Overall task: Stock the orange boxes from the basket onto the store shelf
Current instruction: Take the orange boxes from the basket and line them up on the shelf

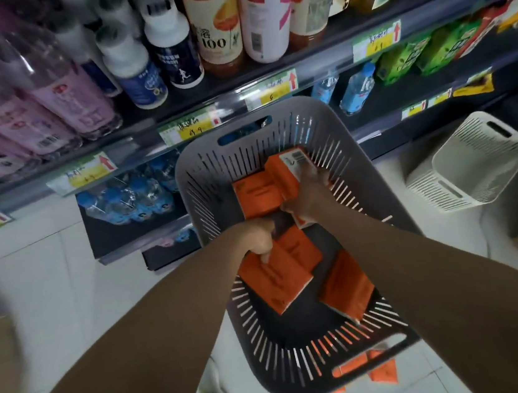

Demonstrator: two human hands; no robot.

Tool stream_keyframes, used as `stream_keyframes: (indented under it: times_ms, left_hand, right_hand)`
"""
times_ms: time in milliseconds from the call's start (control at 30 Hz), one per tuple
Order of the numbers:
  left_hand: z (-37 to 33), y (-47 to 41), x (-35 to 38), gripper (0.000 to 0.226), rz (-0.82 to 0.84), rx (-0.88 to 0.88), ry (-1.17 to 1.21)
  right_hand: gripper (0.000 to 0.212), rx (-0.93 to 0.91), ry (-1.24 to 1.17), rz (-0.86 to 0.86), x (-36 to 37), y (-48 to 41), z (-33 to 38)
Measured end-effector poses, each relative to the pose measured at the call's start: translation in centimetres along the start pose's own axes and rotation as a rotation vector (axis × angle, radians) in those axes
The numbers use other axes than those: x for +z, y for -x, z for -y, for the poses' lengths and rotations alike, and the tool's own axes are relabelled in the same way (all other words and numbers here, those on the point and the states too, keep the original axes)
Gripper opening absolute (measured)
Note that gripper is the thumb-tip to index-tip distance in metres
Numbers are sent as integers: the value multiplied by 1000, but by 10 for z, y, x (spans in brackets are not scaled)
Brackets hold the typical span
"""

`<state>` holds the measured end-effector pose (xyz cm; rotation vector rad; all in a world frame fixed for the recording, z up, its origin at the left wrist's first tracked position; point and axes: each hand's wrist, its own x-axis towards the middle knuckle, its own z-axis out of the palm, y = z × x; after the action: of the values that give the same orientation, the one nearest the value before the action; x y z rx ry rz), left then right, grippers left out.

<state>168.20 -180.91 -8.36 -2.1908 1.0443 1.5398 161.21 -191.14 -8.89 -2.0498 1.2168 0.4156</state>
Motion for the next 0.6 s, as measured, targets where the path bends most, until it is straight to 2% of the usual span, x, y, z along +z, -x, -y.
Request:
stream_keyframes:
  times_ms: [167, 333, 467, 600]
  left_hand:
    - [-5, 10, -5, 67, -7, 41, 38]
    - [-3, 38, -25, 51, -161, 84, 46]
    - [-2, 76, -44, 53, -285, 123, 101]
    - [5, 119, -64, 21, -343, 178, 135]
  right_hand:
    - [78, 49, 57, -71, 3, -3, 1]
    - [47, 65, 84, -138, -16, 15, 13]
    - [46, 73, 43, -170, -44, 44, 25]
    - [49, 92, -54, -238, -79, 84, 46]
